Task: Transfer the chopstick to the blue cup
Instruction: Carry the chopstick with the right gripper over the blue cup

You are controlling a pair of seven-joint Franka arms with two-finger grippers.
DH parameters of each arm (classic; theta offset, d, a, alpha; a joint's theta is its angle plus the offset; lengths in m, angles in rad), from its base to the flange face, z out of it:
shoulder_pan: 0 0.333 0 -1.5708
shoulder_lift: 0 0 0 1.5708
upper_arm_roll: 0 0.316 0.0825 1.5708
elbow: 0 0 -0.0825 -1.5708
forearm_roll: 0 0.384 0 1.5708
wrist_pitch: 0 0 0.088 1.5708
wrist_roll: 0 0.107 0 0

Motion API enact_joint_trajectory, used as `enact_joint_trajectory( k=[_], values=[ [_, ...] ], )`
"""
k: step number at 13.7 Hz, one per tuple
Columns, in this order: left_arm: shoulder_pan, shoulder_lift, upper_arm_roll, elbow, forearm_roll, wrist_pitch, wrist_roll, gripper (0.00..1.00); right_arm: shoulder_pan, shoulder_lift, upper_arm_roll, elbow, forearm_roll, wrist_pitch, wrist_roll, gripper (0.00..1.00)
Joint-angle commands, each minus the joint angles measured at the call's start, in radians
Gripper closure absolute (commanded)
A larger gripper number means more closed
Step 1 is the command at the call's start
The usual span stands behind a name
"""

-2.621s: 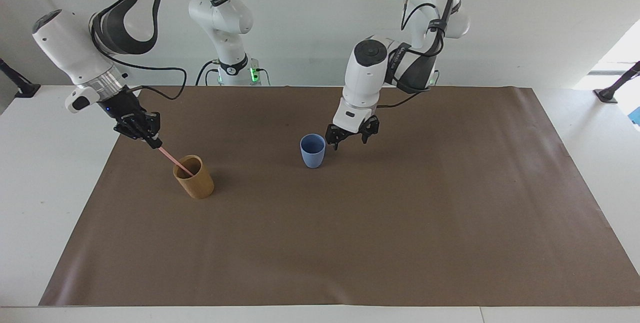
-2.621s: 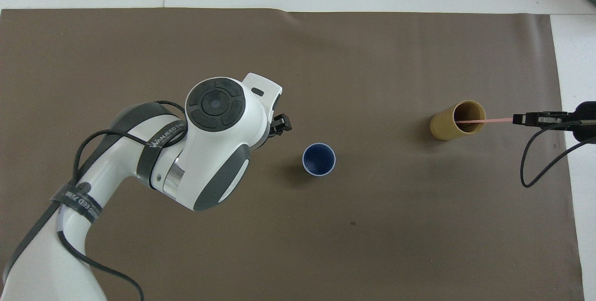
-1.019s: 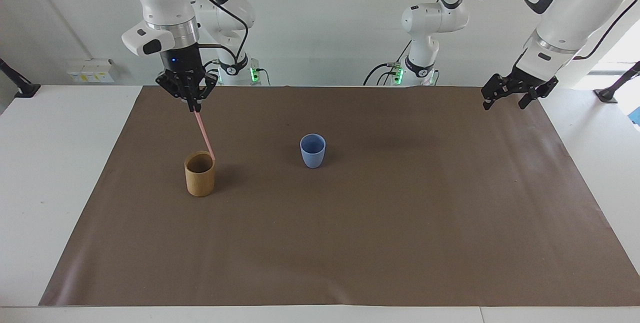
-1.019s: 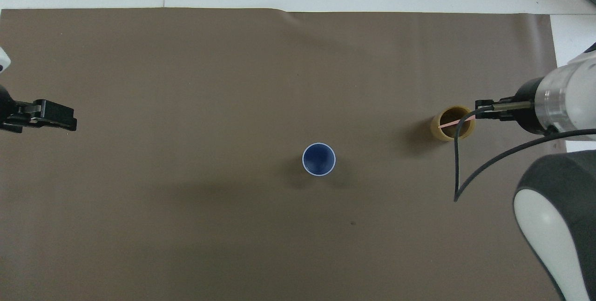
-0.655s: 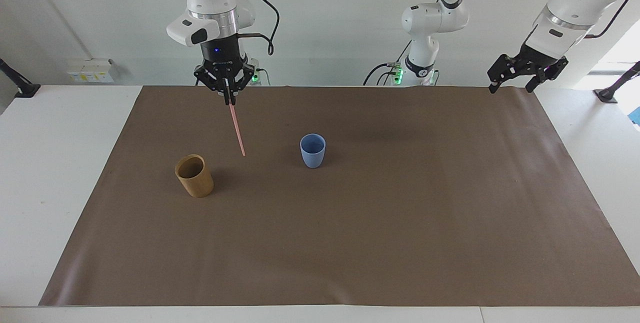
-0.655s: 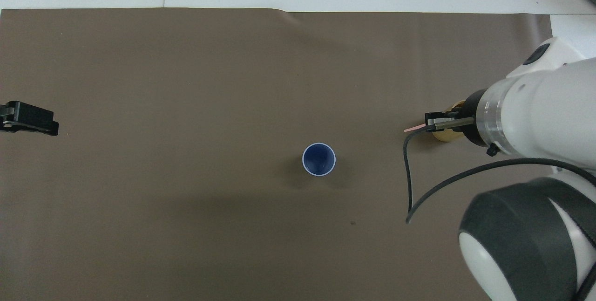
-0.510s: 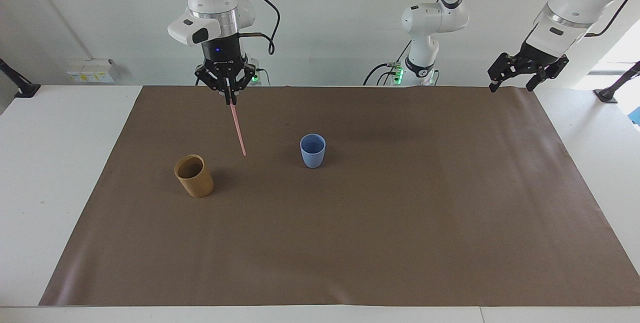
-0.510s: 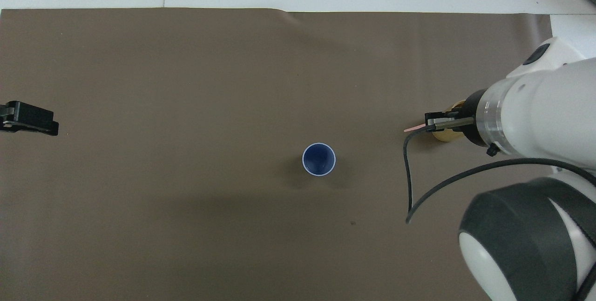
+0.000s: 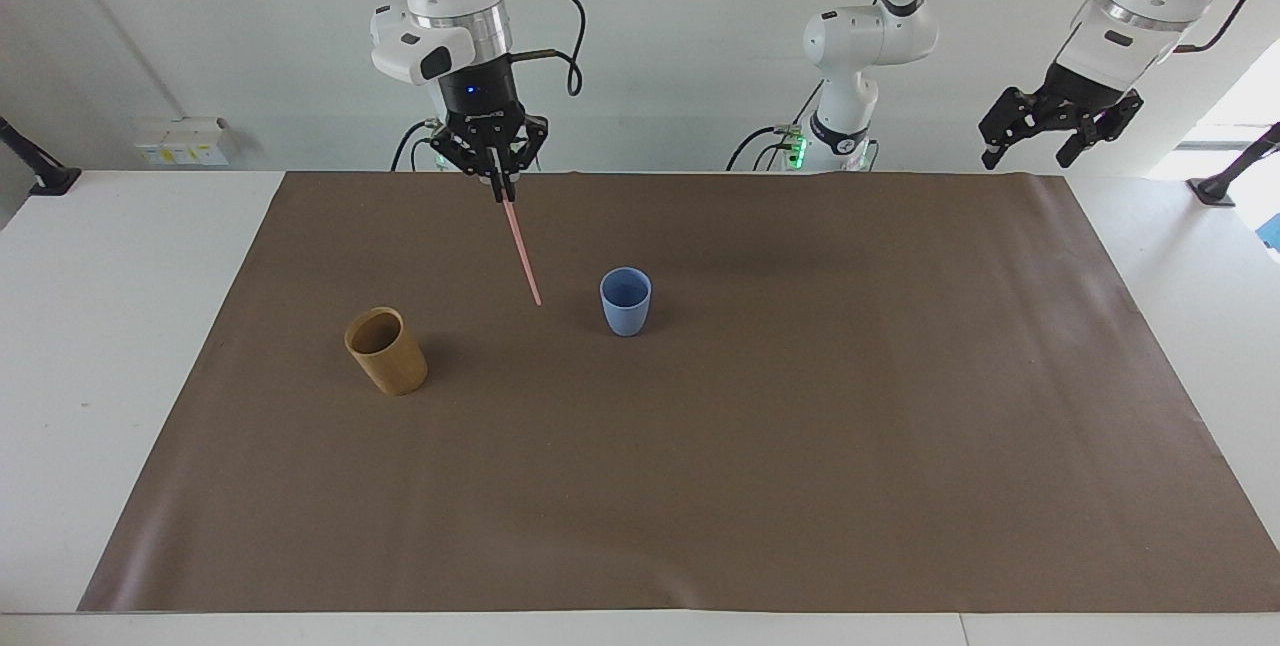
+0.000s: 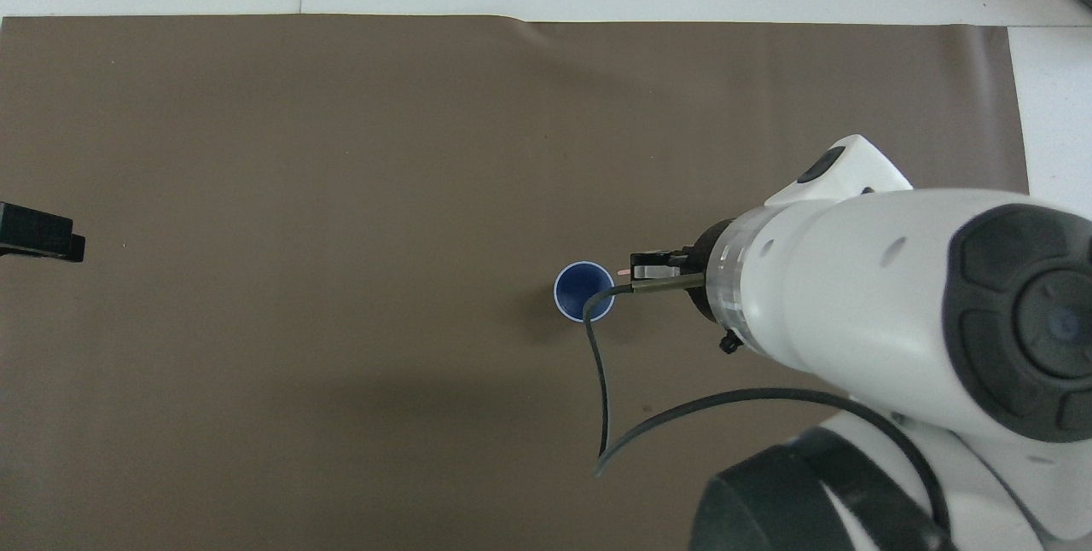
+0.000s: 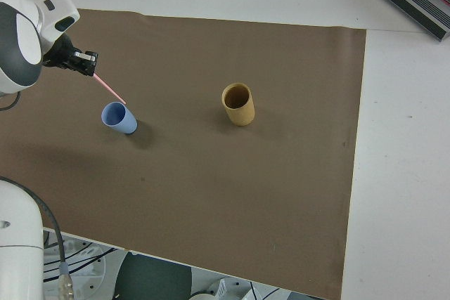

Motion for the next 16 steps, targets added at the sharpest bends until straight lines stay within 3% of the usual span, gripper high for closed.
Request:
enact_joint_trajectory(
  k=[1, 3, 11, 16],
  values=[
    [0.013, -0.019, 0.007, -0.015, 0.008, -0.013, 0.023, 0.0, 0.01, 0.018, 0.023, 0.004, -0.002, 0.024, 0.048, 1.0],
    [0.012, -0.02, 0.009, -0.015, 0.008, -0.02, 0.023, 0.0, 0.024, 0.022, 0.023, -0.016, 0.001, 0.091, 0.051, 1.0],
    [0.015, -0.017, 0.016, -0.011, 0.012, -0.009, 0.017, 0.0, 0.033, -0.005, 0.026, -0.167, 0.0, 0.138, 0.016, 1.0],
    [0.002, -0.017, 0.013, -0.011, 0.011, -0.015, 0.014, 0.0, 0.038, 0.005, 0.026, -0.227, 0.013, 0.213, -0.13, 1.0]
  ],
)
